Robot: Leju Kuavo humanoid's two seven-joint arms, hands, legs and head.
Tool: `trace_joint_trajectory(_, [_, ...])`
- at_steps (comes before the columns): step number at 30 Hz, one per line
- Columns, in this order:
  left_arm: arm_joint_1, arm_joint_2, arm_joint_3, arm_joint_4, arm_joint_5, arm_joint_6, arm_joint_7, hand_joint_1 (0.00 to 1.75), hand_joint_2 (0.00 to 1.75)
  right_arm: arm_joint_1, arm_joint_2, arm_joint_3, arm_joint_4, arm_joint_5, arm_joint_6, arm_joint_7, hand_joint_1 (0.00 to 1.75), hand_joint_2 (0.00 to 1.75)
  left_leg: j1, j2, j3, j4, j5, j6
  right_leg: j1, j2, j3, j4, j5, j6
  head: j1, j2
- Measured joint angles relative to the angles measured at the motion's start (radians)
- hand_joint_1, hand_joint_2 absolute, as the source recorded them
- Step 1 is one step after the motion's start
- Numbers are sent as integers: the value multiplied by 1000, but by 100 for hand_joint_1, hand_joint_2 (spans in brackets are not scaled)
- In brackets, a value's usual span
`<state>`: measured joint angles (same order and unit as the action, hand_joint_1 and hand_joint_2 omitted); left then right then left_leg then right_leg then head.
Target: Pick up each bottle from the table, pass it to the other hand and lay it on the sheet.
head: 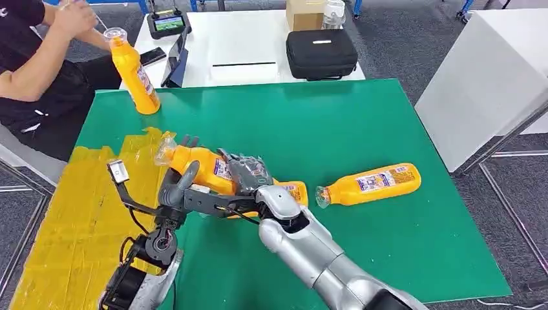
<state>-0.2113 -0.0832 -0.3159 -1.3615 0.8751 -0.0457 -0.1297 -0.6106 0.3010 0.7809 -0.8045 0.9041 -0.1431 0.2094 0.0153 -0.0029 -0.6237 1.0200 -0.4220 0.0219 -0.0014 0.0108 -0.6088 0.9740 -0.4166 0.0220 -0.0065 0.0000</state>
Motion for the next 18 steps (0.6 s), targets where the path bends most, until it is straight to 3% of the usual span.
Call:
trace_joint_trajectory(6, [-15, 0, -23, 3, -26, 26, 0, 3, 175, 3, -5, -15, 2, 19, -13, -3, 175, 175, 0, 0, 0, 0, 0, 0, 0, 0, 0, 0, 0, 0, 0, 0])
trace_joint_trajectory(7, [-16, 0, -24, 4, -26, 26, 0, 175, 175, 3, -5, -16, 2, 21, -13, -3, 175, 175, 0, 0, 0, 0, 0, 0, 0, 0, 0, 0, 0, 0, 0, 0])
trace_joint_trajectory(18, [-49, 0, -46, 25, -72, 38, -5, 175, 175, -6, -5, -43, 3, 41, -10, -2, 175, 175, 0, 0, 0, 0, 0, 0, 0, 0, 0, 0, 0, 0, 0, 0])
